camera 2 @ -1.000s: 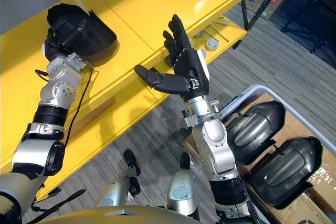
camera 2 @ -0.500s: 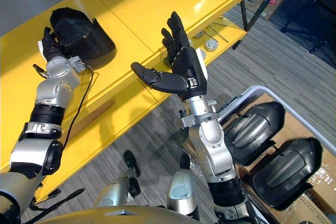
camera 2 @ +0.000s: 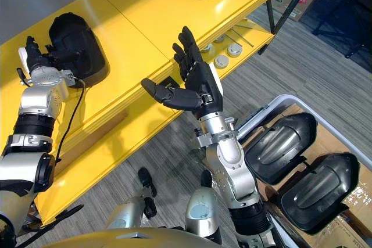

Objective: Walk over and take three plastic housings, then place them on the shelf

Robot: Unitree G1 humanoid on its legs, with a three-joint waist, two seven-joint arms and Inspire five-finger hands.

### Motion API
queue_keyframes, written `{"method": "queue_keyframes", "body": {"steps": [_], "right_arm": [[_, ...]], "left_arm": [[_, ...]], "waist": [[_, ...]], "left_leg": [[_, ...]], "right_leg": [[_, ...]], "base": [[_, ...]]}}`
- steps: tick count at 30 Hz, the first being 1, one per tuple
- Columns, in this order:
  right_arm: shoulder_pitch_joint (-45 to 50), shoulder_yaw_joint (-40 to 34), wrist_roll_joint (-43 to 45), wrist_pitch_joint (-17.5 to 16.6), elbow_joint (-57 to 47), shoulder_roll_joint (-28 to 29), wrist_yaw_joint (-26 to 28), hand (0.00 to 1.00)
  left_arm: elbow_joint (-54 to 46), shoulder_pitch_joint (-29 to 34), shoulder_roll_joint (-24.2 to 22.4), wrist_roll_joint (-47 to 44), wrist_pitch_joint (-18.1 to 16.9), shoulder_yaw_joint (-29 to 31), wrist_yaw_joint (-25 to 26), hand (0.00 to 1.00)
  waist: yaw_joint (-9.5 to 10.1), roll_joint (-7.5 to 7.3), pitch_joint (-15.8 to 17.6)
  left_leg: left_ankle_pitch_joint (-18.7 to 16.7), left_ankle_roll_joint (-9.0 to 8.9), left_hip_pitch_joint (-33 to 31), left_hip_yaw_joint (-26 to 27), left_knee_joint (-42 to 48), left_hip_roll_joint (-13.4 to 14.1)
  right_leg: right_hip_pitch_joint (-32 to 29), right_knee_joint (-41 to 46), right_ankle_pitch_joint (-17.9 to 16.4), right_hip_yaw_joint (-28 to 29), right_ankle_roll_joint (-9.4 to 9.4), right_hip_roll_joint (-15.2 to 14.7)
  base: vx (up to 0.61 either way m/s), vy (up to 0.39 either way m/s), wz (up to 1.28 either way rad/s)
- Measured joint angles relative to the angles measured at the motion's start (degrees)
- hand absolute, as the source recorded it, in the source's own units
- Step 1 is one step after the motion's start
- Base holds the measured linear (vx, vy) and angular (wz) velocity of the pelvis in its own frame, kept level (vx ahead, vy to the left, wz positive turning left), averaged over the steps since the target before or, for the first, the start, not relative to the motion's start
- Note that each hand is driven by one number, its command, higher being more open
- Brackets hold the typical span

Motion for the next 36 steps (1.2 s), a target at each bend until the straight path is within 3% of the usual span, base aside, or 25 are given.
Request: {"method": "queue_keyframes", "body": {"steps": [4,9,14,19,22,25,27,28,31,34,36], "right_arm": [[1.4,0.8,0.0,0.0,-0.1,0.5,1.2,1.00],[1.3,2.2,-0.1,0.0,-1.2,1.1,2.2,1.00],[1.4,3.2,-0.2,0.0,-1.4,1.7,2.0,1.00],[2.9,4.9,-0.8,-0.2,-1.2,1.6,2.0,1.00],[4.0,6.6,-0.8,-0.6,-0.9,1.4,2.0,1.00],[5.7,8.2,-2.3,-2.0,-0.7,1.3,2.1,1.00],[6.0,8.8,-2.5,-2.0,-0.5,1.0,2.4,1.00],[5.9,9.0,-2.5,-2.0,-0.1,1.0,3.0,1.00],[5.1,10.7,-2.6,-2.4,1.7,1.0,4.8,1.00],[3.7,12.8,-3.0,-2.4,2.2,1.0,5.9,1.00],[0.2,13.4,-5.3,-2.4,5.1,1.9,5.5,1.00]], "left_arm": [[-1.1,2.3,0.1,-9.6,-5.8,-0.7,-1.4,1.00],[-9.1,7.3,-1.3,-12.1,-11.8,-2.8,-1.4,1.00],[-19.1,7.4,-1.9,-10.2,-12.0,-2.9,-1.1,1.00],[-21.5,7.3,-1.5,3.9,-10.4,-2.8,0.5,1.00],[-20.6,6.9,2.9,13.8,-6.2,-2.8,0.7,1.00],[-18.0,5.6,7.3,16.6,-6.0,-2.7,0.9,1.00],[-17.5,5.1,7.5,16.4,-6.4,-2.3,1.5,1.00],[-17.4,5.1,7.5,15.6,-7.2,-2.1,2.1,1.00],[-20.4,9.1,7.2,7.6,-14.0,0.3,2.4,1.00],[-33.2,22.1,2.6,7.1,-21.1,3.1,2.1,1.00],[-47.6,34.7,-5.9,5.5,-25.9,2.6,0.5,1.00]], "waist": [[0.05,0.37,-0.2],[0.49,0.72,-0.5],[1.67,0.84,-0.9],[1.79,1.60,-3.4],[1.82,1.58,-4.6],[2.61,1.63,-6.1],[3.27,1.61,-6.6],[3.74,1.56,-6.8],[4.91,1.13,-7.3],[6.04,0.72,-7.9],[8.36,-0.20,-8.7]], "left_leg": [[-0.2,-0.31,0.0,-0.3,-0.1,-0.1],[-0.2,-0.33,0.0,-1.7,0.0,-0.3],[-0.2,-0.27,0.0,-2.3,0.0,-0.5],[0.0,0.03,0.3,-2.9,0.0,-0.9],[-0.1,-0.06,1.0,-3.0,-0.1,-0.9],[-0.4,-0.49,1.0,-3.7,-0.2,-0.8],[-0.4,-0.51,1.0,-4.2,-0.2,-0.9],[-0.4,-0.51,0.9,-4.5,-0.2,-0.9],[-0.4,-0.49,0.9,-5.8,-0.2,-1.1],[-0.3,-0.56,0.9,-7.8,-0.2,-1.8],[-0.3,-0.61,0.9,-9.6,-0.2,-2.2]], "right_leg": [[0.3,-0.2,-0.1,-0.2,-0.11,-0.1],[1.7,-1.1,0.1,-1.8,-0.06,-0.2],[2.2,-1.1,0.1,-2.5,-0.01,-0.4],[3.4,-2.0,0.3,-3.4,0.37,-0.7],[4.1,-2.0,0.2,-3.6,0.28,-0.6],[4.7,-2.1,-0.1,-4.7,-0.02,-0.6],[5.0,-2.1,-0.3,-5.2,-0.10,-0.6],[5.2,-2.1,-0.4,-5.4,-0.11,-0.6],[6.2,-2.1,-0.6,-7.0,-0.15,-0.7],[7.6,-2.4,-0.8,-9.2,0.16,-1.2],[9.2,-3.4,-0.9,-11.4,0.18,-1.1]], "base": [[0.00,-0.001,0.04],[-0.01,0.004,0.13],[0.00,-0.002,0.08],[0.04,-0.010,0.07],[0.02,-0.018,0.00],[0.01,-0.021,0.10],[0.01,-0.020,0.16],[0.00,-0.010,0.21],[0.00,-0.010,0.22],[0.03,-0.005,0.35],[0.04,-0.013,0.40]]}}
